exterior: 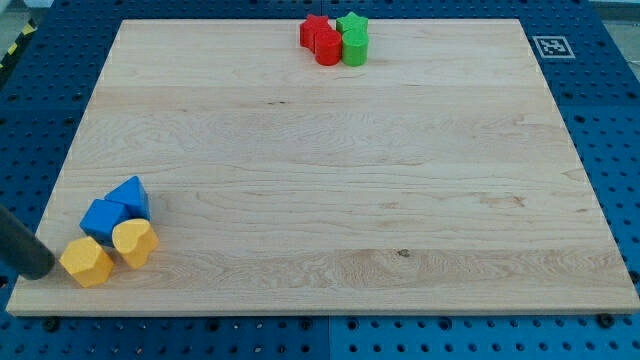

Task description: Place a yellow hexagon on the bottom right of yellow heart

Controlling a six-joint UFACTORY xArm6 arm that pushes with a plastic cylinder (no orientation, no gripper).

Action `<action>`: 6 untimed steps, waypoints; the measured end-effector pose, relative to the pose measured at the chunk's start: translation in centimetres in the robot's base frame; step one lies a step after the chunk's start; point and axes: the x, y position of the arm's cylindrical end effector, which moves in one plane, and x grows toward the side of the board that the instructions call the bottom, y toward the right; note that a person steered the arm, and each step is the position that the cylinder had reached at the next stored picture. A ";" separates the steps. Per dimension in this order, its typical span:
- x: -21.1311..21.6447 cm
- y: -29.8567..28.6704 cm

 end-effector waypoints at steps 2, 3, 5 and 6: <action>0.0 4.1; 0.4 4.1; 2.6 3.8; 1.8 4.6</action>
